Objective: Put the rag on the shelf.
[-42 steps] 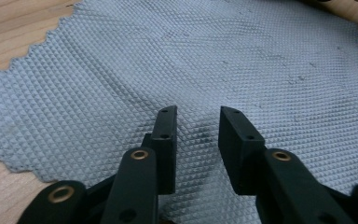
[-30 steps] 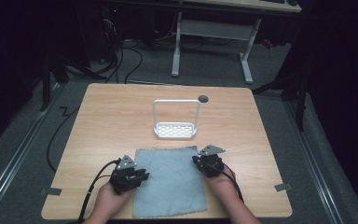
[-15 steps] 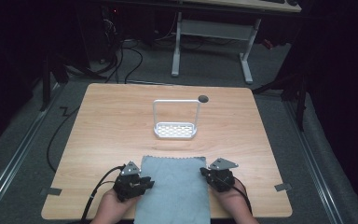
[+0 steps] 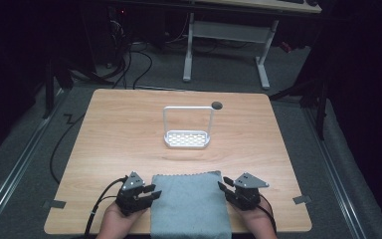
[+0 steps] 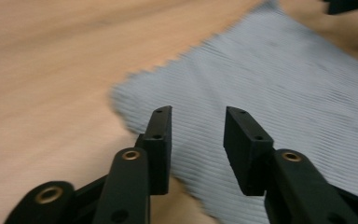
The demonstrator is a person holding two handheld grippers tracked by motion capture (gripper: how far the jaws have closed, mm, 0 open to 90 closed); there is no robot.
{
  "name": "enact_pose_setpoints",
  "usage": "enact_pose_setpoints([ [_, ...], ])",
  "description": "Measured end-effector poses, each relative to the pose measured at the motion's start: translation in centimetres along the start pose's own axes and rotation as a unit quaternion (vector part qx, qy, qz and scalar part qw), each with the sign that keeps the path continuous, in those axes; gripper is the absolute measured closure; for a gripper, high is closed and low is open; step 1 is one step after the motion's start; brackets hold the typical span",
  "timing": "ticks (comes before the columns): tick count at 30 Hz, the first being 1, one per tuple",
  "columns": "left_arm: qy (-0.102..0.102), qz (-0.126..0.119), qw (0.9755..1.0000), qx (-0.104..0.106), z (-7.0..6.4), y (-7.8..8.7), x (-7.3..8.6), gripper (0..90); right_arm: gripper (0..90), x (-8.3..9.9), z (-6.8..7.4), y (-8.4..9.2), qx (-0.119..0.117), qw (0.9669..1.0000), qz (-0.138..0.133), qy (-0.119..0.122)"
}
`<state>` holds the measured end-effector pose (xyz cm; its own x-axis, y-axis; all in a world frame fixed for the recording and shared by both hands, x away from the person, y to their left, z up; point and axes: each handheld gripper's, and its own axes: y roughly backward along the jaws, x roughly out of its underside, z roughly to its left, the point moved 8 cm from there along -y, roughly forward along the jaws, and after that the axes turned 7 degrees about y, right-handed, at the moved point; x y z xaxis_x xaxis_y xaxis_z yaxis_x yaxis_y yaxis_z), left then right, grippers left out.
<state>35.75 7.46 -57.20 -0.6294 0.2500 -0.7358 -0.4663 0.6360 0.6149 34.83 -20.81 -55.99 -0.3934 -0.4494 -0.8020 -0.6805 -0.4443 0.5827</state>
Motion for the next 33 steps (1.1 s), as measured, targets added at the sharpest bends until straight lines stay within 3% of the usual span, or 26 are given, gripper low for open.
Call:
enact_pose_setpoints([
  [4,0.023,0.001,0.9991,-0.034,1.7,-1.1,-0.8,55.1,64.3,0.4,-0.3,0.1,0.004,1.0,0.005,0.0],
  [5,0.029,0.012,0.9983,-0.049,2.1,-2.0,-1.0,55.4,62.4,0.5,-0.4,0.1,0.003,1.0,0.006,0.0],
  [8,0.026,0.007,0.9983,-0.052,2.1,-2.6,-1.5,55.5,60.7,0.4,-0.4,0.1,0.004,1.0,0.005,0.005],
  [10,0.024,0.009,0.998,-0.059,2.2,-2.8,-1.6,57.6,59.6,0.4,-0.5,0.1,0.003,1.0,0.004,0.004],
  [11,0.017,0.006,0.9979,-0.062,2.1,-3.1,-1.7,68.5,57.7,0.5,-0.5,0.0,0.001,1.0,0.007,-0.004],
  [13,0.014,0.006,0.9979,-0.063,2.0,-3.2,-1.7,71.4,57.7,0.6,-0.5,0.0,-0.001,1.0,0.008,-0.006],
  [14,0.008,0.007,0.9979,-0.065,1.7,-3.2,-1.6,78.9,57.5,0.6,-0.5,-0.1,0.003,0.9999,0.008,-0.007],
  [16,0.003,0.003,0.998,-0.063,1.4,-3.2,-1.4,84.1,56.2,0.5,-0.5,-0.2,0.001,0.9999,0.006,-0.014],
  [19,-0.002,0.001,0.9982,-0.06,1.3,-3.1,-1.2,88.4,54.1,0.4,-0.4,-0.7,-0.003,0.9998,0.008,-0.018],
  [24,0.002,0.002,0.9987,-0.051,1.4,-3.0,-1.2,88.8,50.8,-0.1,-0.5,-2.1,0.001,0.9994,0.02,-0.029],
  [27,0.006,0.0,0.9989,-0.046,1.4,-3.0,-1.1,88.8,49.7,-0.2,-1.2,-3.8,0.016,0.9984,0.047,-0.027],
  [33,0.011,0.002,0.9993,-0.035,1.4,-3.0,-1.1,88.7,51.2,-0.5,-1.7,-5.3,0.011,0.9967,0.069,-0.04],
])
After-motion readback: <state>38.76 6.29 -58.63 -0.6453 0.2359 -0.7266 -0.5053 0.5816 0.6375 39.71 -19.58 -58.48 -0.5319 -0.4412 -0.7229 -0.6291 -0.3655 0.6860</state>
